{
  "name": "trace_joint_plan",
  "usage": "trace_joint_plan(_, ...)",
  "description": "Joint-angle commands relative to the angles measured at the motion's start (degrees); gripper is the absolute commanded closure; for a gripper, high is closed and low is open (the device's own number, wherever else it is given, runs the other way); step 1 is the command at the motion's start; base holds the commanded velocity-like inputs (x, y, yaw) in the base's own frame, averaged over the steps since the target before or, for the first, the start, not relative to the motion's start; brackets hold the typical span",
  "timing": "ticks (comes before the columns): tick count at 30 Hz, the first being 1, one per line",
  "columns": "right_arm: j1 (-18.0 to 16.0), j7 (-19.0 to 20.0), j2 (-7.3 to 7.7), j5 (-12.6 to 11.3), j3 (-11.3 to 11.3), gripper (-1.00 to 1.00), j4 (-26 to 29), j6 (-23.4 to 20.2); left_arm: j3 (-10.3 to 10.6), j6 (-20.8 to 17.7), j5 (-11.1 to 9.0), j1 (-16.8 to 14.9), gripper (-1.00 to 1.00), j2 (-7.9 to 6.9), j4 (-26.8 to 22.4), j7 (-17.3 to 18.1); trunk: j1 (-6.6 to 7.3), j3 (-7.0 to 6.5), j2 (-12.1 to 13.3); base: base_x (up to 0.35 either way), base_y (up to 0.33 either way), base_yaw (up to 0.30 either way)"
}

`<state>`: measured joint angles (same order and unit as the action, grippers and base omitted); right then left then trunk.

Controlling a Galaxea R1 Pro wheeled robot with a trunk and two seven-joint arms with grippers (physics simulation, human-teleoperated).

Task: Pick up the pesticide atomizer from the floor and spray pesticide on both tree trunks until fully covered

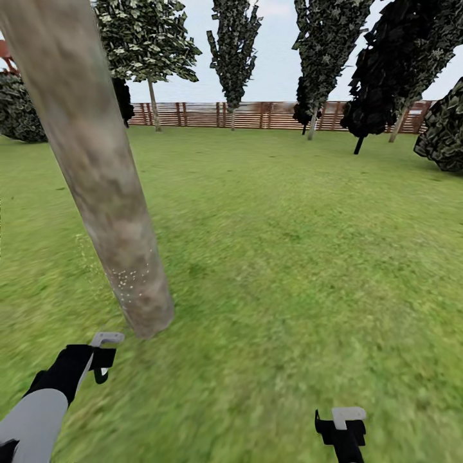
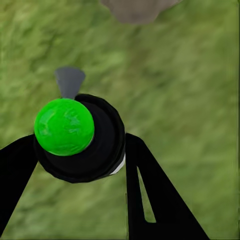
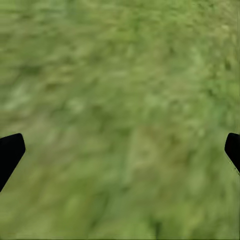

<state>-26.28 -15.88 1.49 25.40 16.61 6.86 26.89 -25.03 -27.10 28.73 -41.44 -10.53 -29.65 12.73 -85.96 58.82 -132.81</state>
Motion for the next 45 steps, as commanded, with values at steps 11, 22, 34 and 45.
trace_joint_plan(11,0.0,-0.06,0.17,0.0,0.0,-1.0,0.0,0.0,-0.02,1.08,0.09,0.04,1.0,0.89,-0.1,-0.09,0.0,0.0,0.0,0.16,-0.234,0.004)
trace_joint_plan(22,0.0,-0.11,0.18,0.0,0.0,-1.0,0.0,0.0,-0.02,1.96,0.12,0.04,1.0,0.77,-0.17,-1.71,0.0,0.0,0.0,0.092,-0.265,0.0)
trace_joint_plan(34,0.0,-0.11,0.18,0.02,0.0,-1.0,0.0,0.0,-0.1,1.97,0.09,0.04,1.0,0.87,-0.15,-2.34,0.0,0.0,0.0,0.096,-0.268,0.224)
trace_joint_plan(45,0.0,-0.11,0.18,0.0,0.0,-1.0,0.0,0.0,-0.11,1.95,0.01,0.04,1.0,0.95,-0.17,-2.53,0.0,0.0,0.0,0.148,-0.268,0.032)
